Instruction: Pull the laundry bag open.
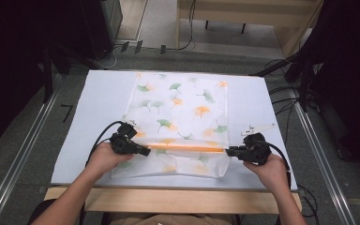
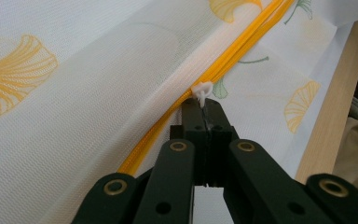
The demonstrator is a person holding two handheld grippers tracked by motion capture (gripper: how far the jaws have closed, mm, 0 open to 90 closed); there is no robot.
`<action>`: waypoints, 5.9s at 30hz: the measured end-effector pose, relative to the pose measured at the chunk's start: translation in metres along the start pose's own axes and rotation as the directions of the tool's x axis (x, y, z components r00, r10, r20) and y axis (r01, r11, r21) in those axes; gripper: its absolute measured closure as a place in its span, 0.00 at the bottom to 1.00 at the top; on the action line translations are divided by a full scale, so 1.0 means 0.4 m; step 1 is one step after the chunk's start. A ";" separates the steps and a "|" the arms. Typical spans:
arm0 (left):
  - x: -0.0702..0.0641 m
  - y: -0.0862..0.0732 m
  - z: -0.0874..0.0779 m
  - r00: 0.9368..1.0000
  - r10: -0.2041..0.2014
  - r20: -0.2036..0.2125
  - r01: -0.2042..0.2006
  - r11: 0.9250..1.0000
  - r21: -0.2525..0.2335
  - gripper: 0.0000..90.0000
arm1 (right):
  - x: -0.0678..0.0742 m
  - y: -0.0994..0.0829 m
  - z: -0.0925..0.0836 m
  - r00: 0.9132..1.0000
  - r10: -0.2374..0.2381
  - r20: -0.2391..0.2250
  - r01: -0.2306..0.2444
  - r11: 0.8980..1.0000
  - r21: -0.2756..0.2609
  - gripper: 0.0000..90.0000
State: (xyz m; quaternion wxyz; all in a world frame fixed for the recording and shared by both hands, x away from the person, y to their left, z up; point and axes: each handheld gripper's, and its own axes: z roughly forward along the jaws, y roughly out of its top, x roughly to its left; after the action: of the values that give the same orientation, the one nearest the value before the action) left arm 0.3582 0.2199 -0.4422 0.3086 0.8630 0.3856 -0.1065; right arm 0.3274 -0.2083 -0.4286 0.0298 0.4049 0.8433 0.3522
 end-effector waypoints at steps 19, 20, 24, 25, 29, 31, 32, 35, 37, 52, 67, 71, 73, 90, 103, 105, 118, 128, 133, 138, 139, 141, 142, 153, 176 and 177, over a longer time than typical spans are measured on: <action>0.037 -0.048 -0.058 0.999 -0.035 -0.024 0.035 0.999 -0.002 1.00 | -0.001 0.004 0.004 1.000 -0.002 -0.002 0.002 1.000 0.007 0.93; 0.037 -0.051 -0.059 0.999 -0.043 -0.026 0.043 0.999 -0.009 1.00 | -0.001 0.005 0.005 1.000 -0.005 -0.003 0.005 1.000 0.005 0.93; 0.040 -0.052 -0.061 0.999 -0.042 -0.029 0.041 0.999 -0.008 1.00 | 0.003 0.009 0.008 1.000 -0.006 0.000 0.006 1.000 0.012 0.93; 0.040 -0.052 -0.060 0.999 -0.042 -0.027 0.041 0.999 -0.007 1.00 | 0.003 0.009 0.008 1.000 -0.002 -0.001 0.002 1.000 0.013 0.93; 0.041 -0.053 -0.061 0.999 -0.046 -0.023 0.046 0.999 -0.009 1.00 | 0.002 0.010 0.009 1.000 -0.003 0.000 0.003 1.000 0.012 0.93; 0.041 -0.053 -0.061 0.999 -0.049 -0.021 0.049 0.999 -0.011 1.00 | 0.002 0.009 0.009 1.000 -0.002 -0.001 0.002 1.000 0.011 0.93; 0.042 -0.053 -0.062 0.999 -0.047 -0.021 0.047 0.999 -0.010 1.00 | 0.002 0.009 0.008 1.000 -0.002 -0.002 0.002 1.000 0.011 0.93; 0.042 -0.053 -0.062 0.999 -0.047 -0.020 0.047 0.999 -0.010 1.00 | 0.002 0.009 0.008 1.000 -0.002 -0.002 0.002 1.000 0.011 0.93; 0.042 -0.052 -0.062 0.999 -0.050 -0.019 0.050 0.999 -0.011 1.00 | 0.002 0.009 0.008 1.000 -0.001 -0.002 0.001 1.000 0.011 0.93; 0.044 -0.052 -0.064 0.999 -0.053 -0.013 0.052 0.999 -0.011 1.00 | 0.001 0.009 0.008 1.000 -0.001 -0.003 0.001 1.000 0.012 0.93; 0.081 -0.092 -0.113 0.995 -0.088 -0.048 0.087 0.996 -0.018 1.00 | 0.001 0.008 0.009 1.000 -0.004 -0.006 0.004 1.000 0.014 0.93; 0.081 -0.092 -0.112 0.995 -0.088 -0.045 0.087 0.996 -0.018 1.00 | 0.002 0.009 0.011 1.000 -0.005 -0.003 0.005 1.000 0.015 0.93; 0.082 -0.092 -0.111 0.996 -0.085 -0.041 0.085 0.996 -0.014 1.00 | 0.001 0.009 0.010 1.000 -0.004 -0.002 0.004 1.000 0.014 0.93; 0.082 -0.094 -0.114 0.995 -0.095 -0.033 0.094 0.995 -0.016 1.00 | -0.001 0.008 0.010 1.000 -0.005 -0.004 0.005 1.000 0.013 0.93; 0.094 -0.111 -0.138 0.994 -0.104 -0.040 0.103 0.994 -0.023 1.00 | -0.002 0.007 0.012 1.000 -0.003 -0.008 0.003 1.000 0.019 0.93; 0.097 -0.117 -0.143 0.993 -0.107 -0.047 0.105 0.994 -0.027 1.00 | -0.002 0.007 0.011 1.000 -0.005 -0.007 0.005 1.000 0.018 0.93; 0.112 -0.133 -0.157 0.990 -0.122 -0.065 0.121 0.992 -0.024 1.00 | -0.002 0.008 0.013 1.000 -0.007 -0.004 0.007 1.000 0.020 0.93; 0.110 -0.133 -0.157 0.990 -0.124 -0.066 0.122 0.992 -0.027 1.00 | -0.002 0.008 0.014 1.000 -0.007 -0.002 0.007 1.000 0.021 0.93; 0.111 -0.133 -0.158 0.990 -0.122 -0.067 0.120 0.992 -0.026 1.00 | -0.002 0.008 0.014 1.000 -0.007 -0.002 0.007 1.000 0.021 0.93; 0.112 -0.134 -0.159 0.990 -0.123 -0.063 0.122 0.992 -0.027 1.00 | -0.002 0.008 0.013 1.000 -0.008 -0.003 0.008 1.000 0.021 0.93; 0.112 -0.134 -0.159 0.990 -0.124 -0.062 0.122 0.992 -0.028 1.00 | -0.002 0.008 0.013 1.000 -0.008 -0.003 0.008 1.000 0.021 0.93; 0.112 -0.135 -0.160 0.990 -0.127 -0.059 0.125 0.992 -0.031 1.00 | -0.002 0.008 0.013 1.000 -0.008 -0.004 0.008 1.000 0.022 0.93; 0.112 -0.135 -0.160 0.990 -0.128 -0.059 0.127 0.991 -0.032 1.00 | -0.002 0.008 0.013 1.000 -0.008 -0.003 0.008 1.000 0.022 0.93; 0.114 -0.136 -0.161 0.990 -0.130 -0.060 0.128 0.991 -0.032 1.00 | -0.002 0.008 0.013 1.000 -0.009 -0.004 0.009 1.000 0.021 0.93; 0.141 -0.172 -0.196 0.983 -0.164 -0.082 0.161 0.986 -0.044 1.00 | -0.002 0.008 0.015 1.000 -0.012 0.001 0.012 1.000 0.029 0.93; 0.142 -0.172 -0.196 0.984 -0.161 -0.082 0.158 0.987 -0.042 1.00 | -0.002 0.008 0.015 1.000 -0.010 0.001 0.010 1.000 0.029 0.93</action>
State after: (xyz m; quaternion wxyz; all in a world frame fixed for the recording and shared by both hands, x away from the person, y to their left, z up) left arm 0.3423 0.3373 -0.4352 0.2974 0.8277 0.4679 -0.0871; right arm 0.3322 -0.2041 -0.4312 0.0263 0.4013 0.8503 0.3395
